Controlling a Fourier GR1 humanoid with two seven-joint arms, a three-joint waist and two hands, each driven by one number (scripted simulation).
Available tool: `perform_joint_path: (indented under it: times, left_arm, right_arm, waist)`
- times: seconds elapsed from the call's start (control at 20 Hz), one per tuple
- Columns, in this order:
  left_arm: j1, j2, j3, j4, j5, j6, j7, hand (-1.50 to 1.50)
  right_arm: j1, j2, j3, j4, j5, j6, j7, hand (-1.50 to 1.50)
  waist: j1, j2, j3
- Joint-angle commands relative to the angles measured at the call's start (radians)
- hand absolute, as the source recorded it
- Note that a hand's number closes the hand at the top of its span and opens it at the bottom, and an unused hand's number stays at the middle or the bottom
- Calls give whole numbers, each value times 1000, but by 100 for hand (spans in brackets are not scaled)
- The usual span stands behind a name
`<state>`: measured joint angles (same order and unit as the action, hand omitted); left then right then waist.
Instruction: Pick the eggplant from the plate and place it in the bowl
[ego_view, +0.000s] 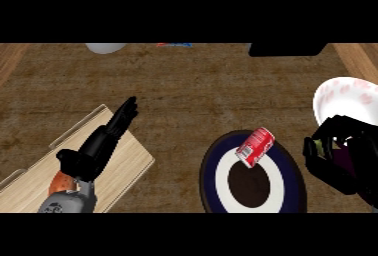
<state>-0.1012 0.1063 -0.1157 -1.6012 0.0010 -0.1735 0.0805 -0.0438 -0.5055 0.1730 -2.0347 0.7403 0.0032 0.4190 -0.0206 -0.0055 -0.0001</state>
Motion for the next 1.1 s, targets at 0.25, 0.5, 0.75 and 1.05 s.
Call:
perform_joint_path:
  times: [0.25, 0.5, 0.75, 1.05]
  left_arm:
    - [3, -26, -13, -21, -10, -5, 14, 0]
    - [47, -24, -35, -16, -38, -8, -40, 0]
    - [-4, -54, -50, 2, -74, 19, -19, 0]
    - [-24, -22, -16, -43, -16, -26, 44, 0]
  right_arm:
    - [-84, -14, -239, 116, -80, 53, -18, 150]
    - [-125, -52, -289, 361, 62, -115, -179, 150]
    - [-274, -95, -363, 580, 55, -145, -282, 150]
    - [-253, -132, -355, 830, -20, 42, -325, 150]
  waist:
    - [22, 6, 0]
    - [36, 9, 1]
    - [31, 8, 0]
    - [48, 12, 2]
